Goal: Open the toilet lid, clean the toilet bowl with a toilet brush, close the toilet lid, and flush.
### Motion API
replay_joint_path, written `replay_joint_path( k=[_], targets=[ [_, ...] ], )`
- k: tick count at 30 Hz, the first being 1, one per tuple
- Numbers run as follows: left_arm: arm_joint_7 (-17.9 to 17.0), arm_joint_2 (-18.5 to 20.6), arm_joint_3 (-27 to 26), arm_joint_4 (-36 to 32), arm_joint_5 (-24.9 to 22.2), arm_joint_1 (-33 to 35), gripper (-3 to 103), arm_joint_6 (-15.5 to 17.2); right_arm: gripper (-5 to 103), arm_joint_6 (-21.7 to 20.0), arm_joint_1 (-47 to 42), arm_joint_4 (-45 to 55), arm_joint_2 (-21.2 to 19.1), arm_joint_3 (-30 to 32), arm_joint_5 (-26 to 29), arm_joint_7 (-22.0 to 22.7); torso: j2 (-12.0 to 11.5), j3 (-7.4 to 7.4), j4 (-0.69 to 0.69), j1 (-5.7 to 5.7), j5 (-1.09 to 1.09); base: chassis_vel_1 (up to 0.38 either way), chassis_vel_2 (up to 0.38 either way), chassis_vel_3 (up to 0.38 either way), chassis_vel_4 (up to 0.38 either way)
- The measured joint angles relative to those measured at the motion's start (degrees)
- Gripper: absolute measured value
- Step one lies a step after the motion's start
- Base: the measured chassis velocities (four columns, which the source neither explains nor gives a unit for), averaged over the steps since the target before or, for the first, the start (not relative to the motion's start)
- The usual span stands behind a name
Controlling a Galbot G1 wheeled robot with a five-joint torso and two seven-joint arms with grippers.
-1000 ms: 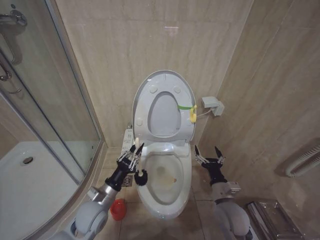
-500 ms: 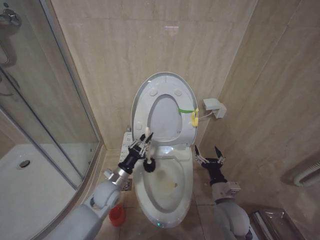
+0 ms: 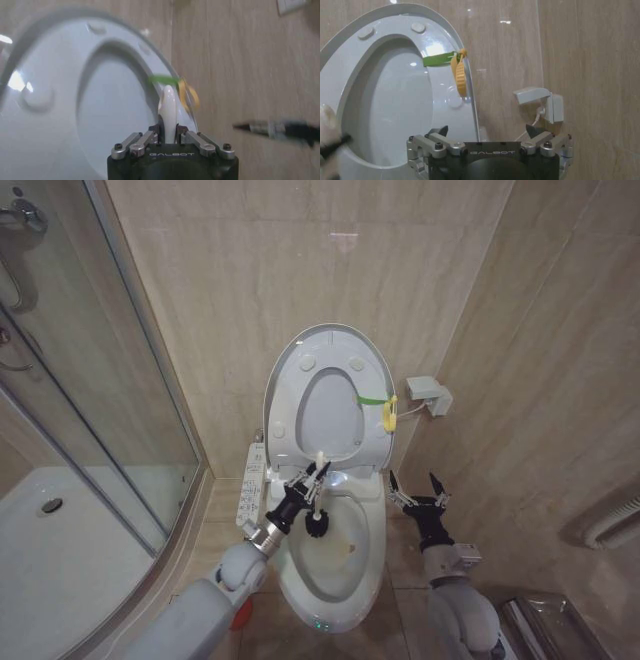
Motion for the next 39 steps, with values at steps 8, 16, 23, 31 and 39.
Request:
replay_joint_path(
  k=[8, 16, 23, 31, 39],
  targets=[
    [1.27, -3.53, 5.06, 10.71, 2.09, -2.98, 20, -3.58, 100, 0.00, 0.00, 0.00, 0.00, 0.00, 0.00, 0.00, 0.00, 0.00, 0.00, 0.00, 0.00, 0.000, 0.000, 0.000, 0.000],
    [2.91, -6.24, 6.73, 21.22, 5.67, -3.86, 20, -6.85, 100, 0.00, 0.00, 0.00, 0.00, 0.00, 0.00, -0.01, 0.01, 0.00, 0.00, 0.00, -0.01, 0.000, 0.000, 0.000, 0.000],
    [3.60, -7.75, 6.37, 26.30, 7.43, -3.93, 20, -8.26, 100, 0.00, 0.00, 0.00, 0.00, 0.00, 0.00, 0.00, 0.01, -0.01, 0.01, 0.00, -0.01, 0.000, 0.000, 0.000, 0.000],
    [4.27, -9.03, 5.90, 29.52, 7.74, -4.31, 20, -9.06, 100, 0.00, 0.00, 0.00, 0.00, 0.00, 0.00, -0.01, 0.02, -0.01, 0.01, -0.01, 0.00, 0.000, 0.000, 0.000, 0.000],
    [3.22, -10.53, 5.05, 27.72, 7.48, -5.09, 20, -9.06, 100, 0.00, 0.00, 0.00, 0.00, 0.00, 0.00, 0.00, 0.00, 0.01, -0.01, 0.01, -0.01, 0.000, 0.000, 0.000, 0.000]
  ],
)
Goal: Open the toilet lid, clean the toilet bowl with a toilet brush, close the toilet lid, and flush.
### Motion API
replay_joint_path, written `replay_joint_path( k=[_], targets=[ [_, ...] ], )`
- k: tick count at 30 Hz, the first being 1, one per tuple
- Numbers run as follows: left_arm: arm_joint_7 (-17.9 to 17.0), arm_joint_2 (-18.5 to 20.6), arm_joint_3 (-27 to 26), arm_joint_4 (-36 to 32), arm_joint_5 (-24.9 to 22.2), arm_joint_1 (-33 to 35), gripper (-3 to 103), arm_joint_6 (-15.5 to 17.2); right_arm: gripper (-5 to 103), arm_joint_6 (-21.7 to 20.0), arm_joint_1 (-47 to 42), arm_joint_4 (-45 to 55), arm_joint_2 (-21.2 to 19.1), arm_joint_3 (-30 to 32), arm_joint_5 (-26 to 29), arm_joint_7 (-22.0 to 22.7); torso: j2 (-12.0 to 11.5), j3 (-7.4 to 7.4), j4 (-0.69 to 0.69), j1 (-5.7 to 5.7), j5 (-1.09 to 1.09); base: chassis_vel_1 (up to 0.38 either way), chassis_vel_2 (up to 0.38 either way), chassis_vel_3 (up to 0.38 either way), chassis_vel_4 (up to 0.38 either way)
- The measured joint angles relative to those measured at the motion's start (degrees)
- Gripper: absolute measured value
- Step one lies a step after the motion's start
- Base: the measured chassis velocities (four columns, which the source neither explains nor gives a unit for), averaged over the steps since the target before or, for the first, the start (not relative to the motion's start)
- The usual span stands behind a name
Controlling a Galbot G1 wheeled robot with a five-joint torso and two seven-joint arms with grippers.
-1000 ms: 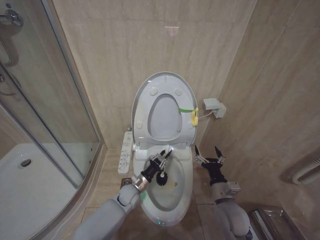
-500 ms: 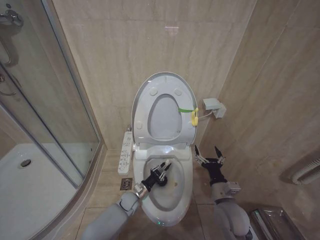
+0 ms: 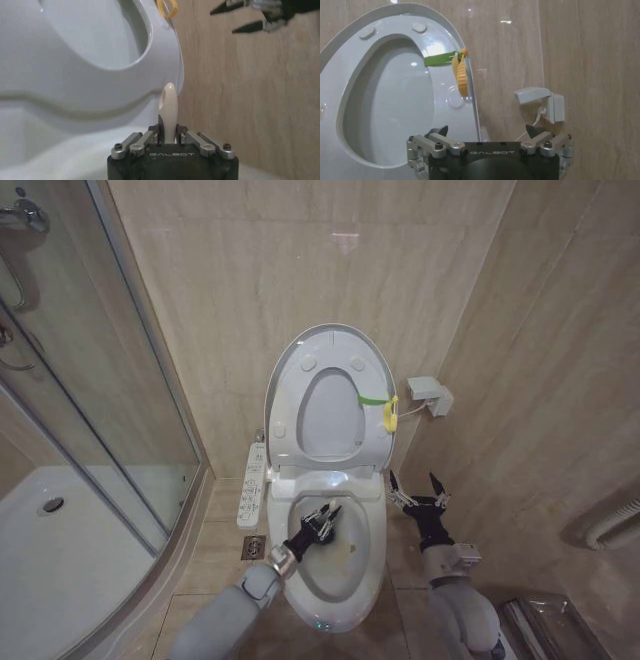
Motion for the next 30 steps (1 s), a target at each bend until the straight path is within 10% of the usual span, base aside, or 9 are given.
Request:
replay_joint_path(
  k=[11, 30],
  targets=[
    [-1.01, -2.63, 0.44, -6.68, -2.17, 0.02, 20, 0.44, 100, 0.00, 0.00, 0.00, 0.00, 0.00, 0.00, 0.00, 0.00, 0.00, 0.01, 0.00, 0.00, 0.000, 0.000, 0.000, 0.000],
    [0.60, -8.80, 3.85, 2.46, -5.41, -1.60, 20, 1.29, 100, 0.00, 0.00, 0.00, 0.00, 0.00, 0.00, 0.00, 0.00, -0.01, 0.01, -0.01, 0.00, 0.000, 0.000, 0.000, 0.000]
  ],
)
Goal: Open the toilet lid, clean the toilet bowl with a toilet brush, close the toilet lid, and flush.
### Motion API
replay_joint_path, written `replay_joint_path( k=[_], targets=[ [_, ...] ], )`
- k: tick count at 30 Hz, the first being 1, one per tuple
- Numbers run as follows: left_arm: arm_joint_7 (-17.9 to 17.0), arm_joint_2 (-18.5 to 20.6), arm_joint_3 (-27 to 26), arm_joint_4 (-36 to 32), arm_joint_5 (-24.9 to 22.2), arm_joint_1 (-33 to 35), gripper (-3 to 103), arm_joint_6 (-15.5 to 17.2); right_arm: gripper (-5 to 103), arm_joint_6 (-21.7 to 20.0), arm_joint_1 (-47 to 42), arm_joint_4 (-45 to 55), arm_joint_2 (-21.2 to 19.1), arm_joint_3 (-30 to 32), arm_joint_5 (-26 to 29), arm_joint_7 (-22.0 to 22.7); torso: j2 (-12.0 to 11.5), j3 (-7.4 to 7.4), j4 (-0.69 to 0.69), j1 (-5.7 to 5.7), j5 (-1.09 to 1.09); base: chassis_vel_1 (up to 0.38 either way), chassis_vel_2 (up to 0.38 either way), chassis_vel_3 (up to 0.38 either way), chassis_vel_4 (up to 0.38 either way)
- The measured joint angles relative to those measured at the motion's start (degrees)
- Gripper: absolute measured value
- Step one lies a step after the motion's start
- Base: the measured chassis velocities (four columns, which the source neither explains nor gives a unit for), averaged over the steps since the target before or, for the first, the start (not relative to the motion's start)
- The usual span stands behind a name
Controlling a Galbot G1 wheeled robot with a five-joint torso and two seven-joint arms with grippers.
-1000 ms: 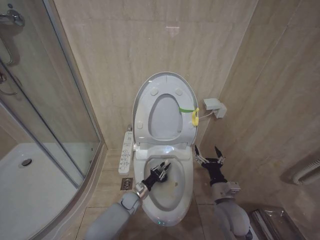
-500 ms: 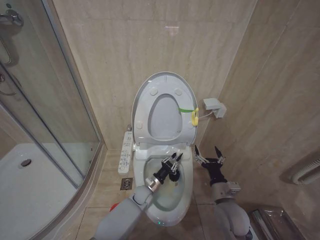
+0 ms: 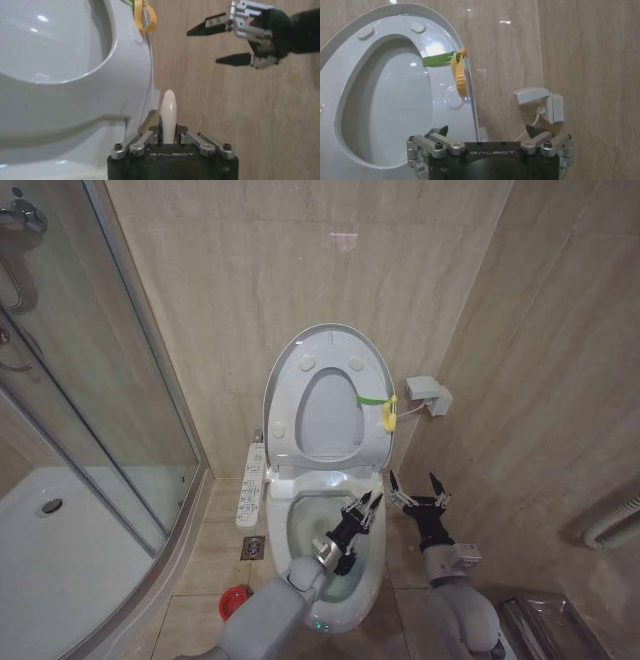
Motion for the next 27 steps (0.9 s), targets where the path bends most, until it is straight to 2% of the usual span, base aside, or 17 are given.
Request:
replay_joint_path(
  k=[7, 8, 14, 17, 21, 27],
  targets=[
    [-0.09, 2.74, -0.39, 0.55, 2.89, 1.25, 20, 0.54, 100, 0.00, 0.00, 0.00, 0.00, 0.01, 0.01, 0.02, 0.02, -0.01, 0.00, 0.00, -0.02, 0.000, 0.000, 0.000, 0.000],
    [-0.09, 3.52, -0.61, 0.74, 3.77, 1.24, 20, 0.64, 100, 0.00, 0.00, 0.00, 0.00, 0.01, 0.00, 0.02, 0.03, -0.02, -0.03, -0.01, -0.02, 0.000, 0.000, 0.000, 0.000],
    [-0.22, 5.65, -1.50, -1.49, 4.59, 1.66, 19, 0.42, 100, 0.00, 0.00, 0.00, 0.00, 0.00, 0.00, 0.00, 0.01, 0.01, 0.01, 0.00, -0.01, 0.000, 0.000, 0.000, 0.000],
    [-0.50, 5.10, -1.85, -3.62, 4.21, 1.85, 19, -1.47, 100, 0.00, 0.00, 0.00, 0.00, 0.00, 0.00, -0.01, -0.01, 0.02, 0.04, 0.01, 0.04, 0.000, 0.000, 0.000, 0.000],
    [-0.48, 3.66, -2.01, -5.35, 3.75, 2.08, 19, -3.74, 100, 0.00, 0.00, 0.00, 0.00, 0.00, 0.00, 0.00, -0.01, 0.02, -0.01, 0.01, 0.02, 0.000, 0.000, 0.000, 0.000],
    [-0.32, 2.63, -1.34, -5.29, 1.90, 2.52, 19, -4.18, 100, 0.00, 0.00, 0.00, 0.00, 0.00, 0.00, 0.01, -0.01, 0.01, 0.00, 0.01, 0.01, 0.000, 0.000, 0.000, 0.000]
  ],
)
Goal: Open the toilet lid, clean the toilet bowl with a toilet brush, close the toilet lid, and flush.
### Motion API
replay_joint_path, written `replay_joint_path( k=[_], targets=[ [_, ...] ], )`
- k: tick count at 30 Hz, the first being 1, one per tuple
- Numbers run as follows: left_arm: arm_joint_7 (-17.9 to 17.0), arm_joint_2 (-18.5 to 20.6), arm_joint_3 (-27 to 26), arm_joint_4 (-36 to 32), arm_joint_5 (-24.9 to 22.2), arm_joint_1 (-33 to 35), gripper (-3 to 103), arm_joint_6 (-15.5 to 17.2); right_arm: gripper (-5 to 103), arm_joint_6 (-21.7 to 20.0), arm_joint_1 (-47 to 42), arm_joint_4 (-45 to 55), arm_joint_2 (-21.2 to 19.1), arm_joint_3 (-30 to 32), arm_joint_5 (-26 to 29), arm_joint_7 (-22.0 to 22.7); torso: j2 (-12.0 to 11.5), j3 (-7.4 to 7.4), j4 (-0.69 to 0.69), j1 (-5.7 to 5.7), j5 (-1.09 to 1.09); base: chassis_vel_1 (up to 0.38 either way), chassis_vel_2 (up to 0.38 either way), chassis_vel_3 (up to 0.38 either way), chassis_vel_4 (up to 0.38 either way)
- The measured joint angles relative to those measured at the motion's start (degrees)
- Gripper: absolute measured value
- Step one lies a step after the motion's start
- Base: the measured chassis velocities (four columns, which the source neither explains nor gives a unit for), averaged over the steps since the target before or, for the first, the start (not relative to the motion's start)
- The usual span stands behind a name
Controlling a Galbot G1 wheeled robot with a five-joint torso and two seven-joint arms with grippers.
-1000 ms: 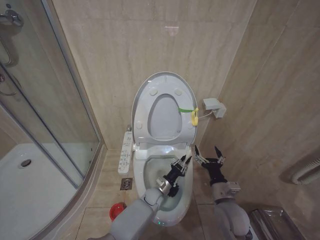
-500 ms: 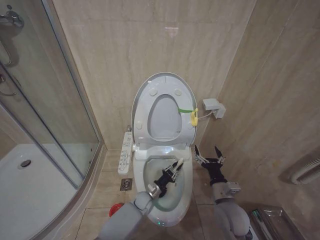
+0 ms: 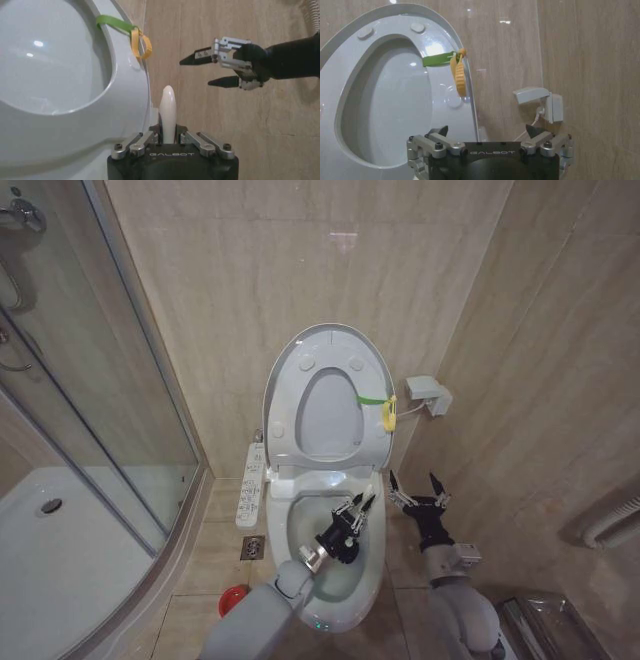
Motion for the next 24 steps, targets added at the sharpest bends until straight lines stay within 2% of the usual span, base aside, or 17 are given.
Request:
replay_joint_path(
  k=[5, 8, 15, 20, 24],
  targets=[
    [0.05, 1.34, 0.98, 1.62, -1.27, 0.41, 19, 2.50, 100, 0.00, 0.00, 0.00, 0.00, 0.00, 0.00, 0.00, 0.00, -0.01, 0.01, 0.00, 0.00, 0.000, 0.000, 0.000, 0.000],
    [-0.01, 2.45, 0.77, 2.84, 0.94, 0.33, 19, 3.67, 100, 0.00, 0.00, 0.00, 0.00, 0.00, 0.00, -0.01, 0.01, -0.02, 0.01, -0.01, -0.02, 0.000, 0.000, 0.000, 0.000],
    [-1.10, 1.77, 0.15, 1.67, 1.96, -0.36, 19, 2.96, 100, 0.00, 0.00, 0.00, 0.00, 0.00, 0.00, 0.00, 0.01, -0.01, 0.01, -0.01, 0.00, 0.000, 0.000, 0.000, 0.000],
    [-1.08, 0.04, 0.70, -0.44, 0.54, -0.59, 19, 1.73, 100, 0.00, 0.00, 0.00, 0.00, 0.00, 0.00, 0.00, 0.01, 0.00, -0.01, -0.01, 0.00, 0.000, 0.000, 0.000, 0.000],
    [-0.56, -0.47, 1.50, 1.13, -0.99, -0.57, 19, 1.97, 100, 0.00, 0.00, 0.00, 0.00, 0.00, 0.00, 0.00, 0.01, 0.00, -0.01, -0.01, 0.00, 0.000, 0.000, 0.000, 0.000]
  ],
)
